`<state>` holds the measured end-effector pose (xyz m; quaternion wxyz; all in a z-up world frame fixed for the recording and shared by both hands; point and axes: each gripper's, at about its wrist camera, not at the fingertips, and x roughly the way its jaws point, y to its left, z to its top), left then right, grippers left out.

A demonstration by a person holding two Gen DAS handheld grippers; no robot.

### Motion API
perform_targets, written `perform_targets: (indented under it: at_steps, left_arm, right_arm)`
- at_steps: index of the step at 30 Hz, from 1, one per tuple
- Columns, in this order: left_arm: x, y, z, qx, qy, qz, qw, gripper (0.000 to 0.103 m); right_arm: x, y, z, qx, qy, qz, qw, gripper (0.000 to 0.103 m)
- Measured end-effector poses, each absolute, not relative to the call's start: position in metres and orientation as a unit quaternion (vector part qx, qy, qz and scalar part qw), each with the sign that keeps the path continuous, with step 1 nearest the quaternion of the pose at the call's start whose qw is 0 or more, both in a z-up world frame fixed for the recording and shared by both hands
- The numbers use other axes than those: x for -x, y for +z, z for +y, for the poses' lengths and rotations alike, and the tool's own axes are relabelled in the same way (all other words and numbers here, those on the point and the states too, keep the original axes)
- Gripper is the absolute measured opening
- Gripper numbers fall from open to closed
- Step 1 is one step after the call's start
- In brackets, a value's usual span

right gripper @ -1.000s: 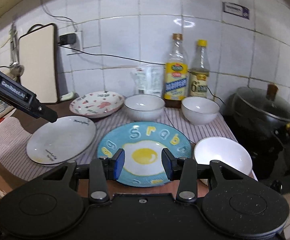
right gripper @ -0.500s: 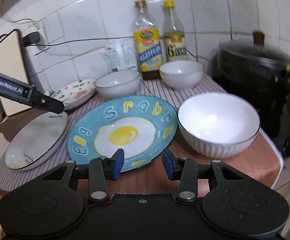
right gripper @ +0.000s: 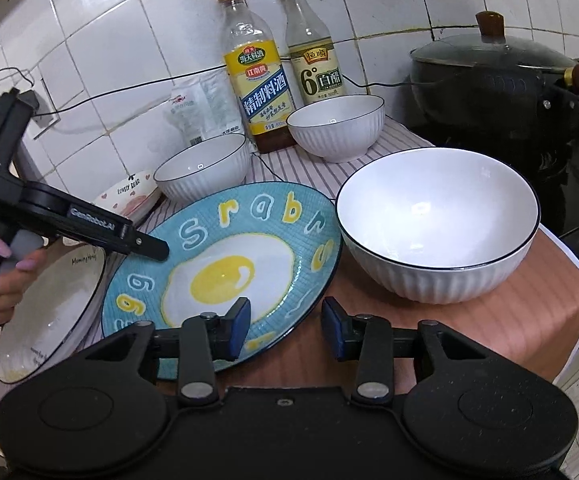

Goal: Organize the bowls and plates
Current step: 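Grasp the rim of the blue egg-print plate with the right tool, then lift the blue plate with the right tool and lay it onto the white plate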

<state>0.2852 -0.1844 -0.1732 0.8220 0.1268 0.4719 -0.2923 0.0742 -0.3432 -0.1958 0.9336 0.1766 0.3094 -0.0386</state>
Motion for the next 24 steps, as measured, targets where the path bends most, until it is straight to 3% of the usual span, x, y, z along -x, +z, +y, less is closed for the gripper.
perform_targets:
  at_steps: [4,24]
  left_arm:
    - [-0.289,-0.174,-0.187,-0.114,-0.313,0.489,0.806,0.020]
    - [-0.297,-0.178,-0.189,-0.071,-0.296,0.524,0.796,0.024]
  right_arm:
    - [-0.077,-0.196,-0.344,-0.178,-0.051,0.319,0.929,0.027]
    - [-0.090,-0.203,-0.350,-0.249,-0.068,0.335,0.906,0.024]
